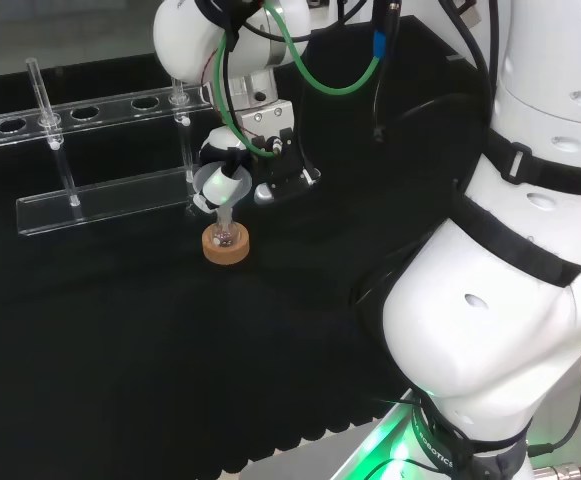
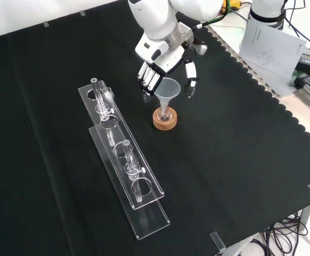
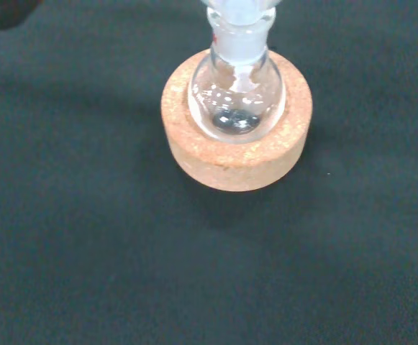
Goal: Place the funnel on the round-bottom flask.
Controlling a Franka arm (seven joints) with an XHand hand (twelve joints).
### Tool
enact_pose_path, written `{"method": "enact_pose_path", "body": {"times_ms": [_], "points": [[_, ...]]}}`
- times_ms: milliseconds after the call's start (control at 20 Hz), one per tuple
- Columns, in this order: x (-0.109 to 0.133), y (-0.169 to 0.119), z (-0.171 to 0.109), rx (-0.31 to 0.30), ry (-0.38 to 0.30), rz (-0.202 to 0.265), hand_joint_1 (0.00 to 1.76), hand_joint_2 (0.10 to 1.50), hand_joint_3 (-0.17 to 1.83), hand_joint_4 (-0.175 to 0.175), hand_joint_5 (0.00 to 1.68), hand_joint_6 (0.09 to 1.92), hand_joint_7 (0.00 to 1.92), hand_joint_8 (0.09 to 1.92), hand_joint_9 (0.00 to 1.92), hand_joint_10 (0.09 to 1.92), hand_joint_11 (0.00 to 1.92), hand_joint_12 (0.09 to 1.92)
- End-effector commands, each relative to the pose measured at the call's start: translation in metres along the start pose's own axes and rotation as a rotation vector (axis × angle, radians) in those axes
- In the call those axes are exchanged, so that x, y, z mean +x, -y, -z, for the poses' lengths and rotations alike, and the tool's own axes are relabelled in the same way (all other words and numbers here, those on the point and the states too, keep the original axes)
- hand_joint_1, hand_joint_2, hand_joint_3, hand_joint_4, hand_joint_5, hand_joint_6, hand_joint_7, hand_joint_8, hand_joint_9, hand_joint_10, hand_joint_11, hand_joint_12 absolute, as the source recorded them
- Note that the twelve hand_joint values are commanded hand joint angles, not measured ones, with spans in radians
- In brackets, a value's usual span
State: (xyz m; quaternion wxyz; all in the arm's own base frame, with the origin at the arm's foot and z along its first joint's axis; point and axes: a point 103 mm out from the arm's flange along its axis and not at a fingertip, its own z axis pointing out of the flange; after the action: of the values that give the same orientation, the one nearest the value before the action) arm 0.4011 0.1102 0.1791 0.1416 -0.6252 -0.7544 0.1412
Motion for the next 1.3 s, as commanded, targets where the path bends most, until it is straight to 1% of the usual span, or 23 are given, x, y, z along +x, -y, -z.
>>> {"method": "enact_pose_path", "body": {"times_ms": [50, 200, 300, 400, 500, 650, 750, 1000, 1100, 1300], "points": [[0.008, 0.005, 0.006, -0.022, -0.007, 0.06, 0.51, 0.61, 0.36, -0.035, 0.38, 0.09, 0.23, 0.69, 0.53, 0.62, 0.36, 1.37], [0.012, 0.007, 0.013, -0.061, -0.013, 0.071, 0.49, 0.63, 0.31, -0.032, 0.29, 0.09, 0.07, 0.65, 0.35, 0.65, 0.29, 1.41], [0.014, 0.009, 0.019, -0.087, -0.01, 0.075, 0.48, 0.64, 0.28, -0.026, 0.2, 0.09, 0.02, 0.5, 0.22, 0.68, 0.22, 1.43], [0.016, 0.01, 0.025, -0.106, -0.011, 0.074, 0.48, 0.65, 0.24, -0.022, 0.13, 0.09, 0.0, 0.35, 0.12, 0.73, 0.16, 1.45], [0.017, 0.011, 0.032, -0.12, -0.011, 0.072, 0.47, 0.66, 0.23, -0.02, 0.09, 0.09, 0.0, 0.27, 0.07, 0.75, 0.11, 1.46], [0.015, 0.013, 0.043, -0.146, -0.012, 0.068, 0.48, 0.68, 0.22, -0.019, 0.08, 0.09, 0.0, 0.23, 0.05, 0.76, 0.08, 1.47], [0.011, 0.015, 0.05, -0.163, -0.012, 0.058, 0.48, 0.68, 0.21, -0.02, 0.08, 0.09, 0.0, 0.27, 0.05, 0.76, 0.07, 1.47], [-0.011, 0.022, 0.073, -0.202, -0.027, 0.035, 0.54, 0.72, 0.19, -0.028, 0.13, 0.09, 0.01, 0.55, 0.21, 0.73, 0.11, 1.45], [-0.022, 0.024, 0.082, -0.207, -0.033, 0.026, 0.56, 0.73, 0.19, -0.03, 0.15, 0.09, 0.05, 0.61, 0.26, 0.73, 0.13, 1.45], [-0.046, 0.027, 0.096, -0.217, -0.028, -0.017, 0.57, 0.73, 0.2, -0.031, 0.18, 0.09, 0.11, 0.66, 0.32, 0.71, 0.16, 1.43]]}}
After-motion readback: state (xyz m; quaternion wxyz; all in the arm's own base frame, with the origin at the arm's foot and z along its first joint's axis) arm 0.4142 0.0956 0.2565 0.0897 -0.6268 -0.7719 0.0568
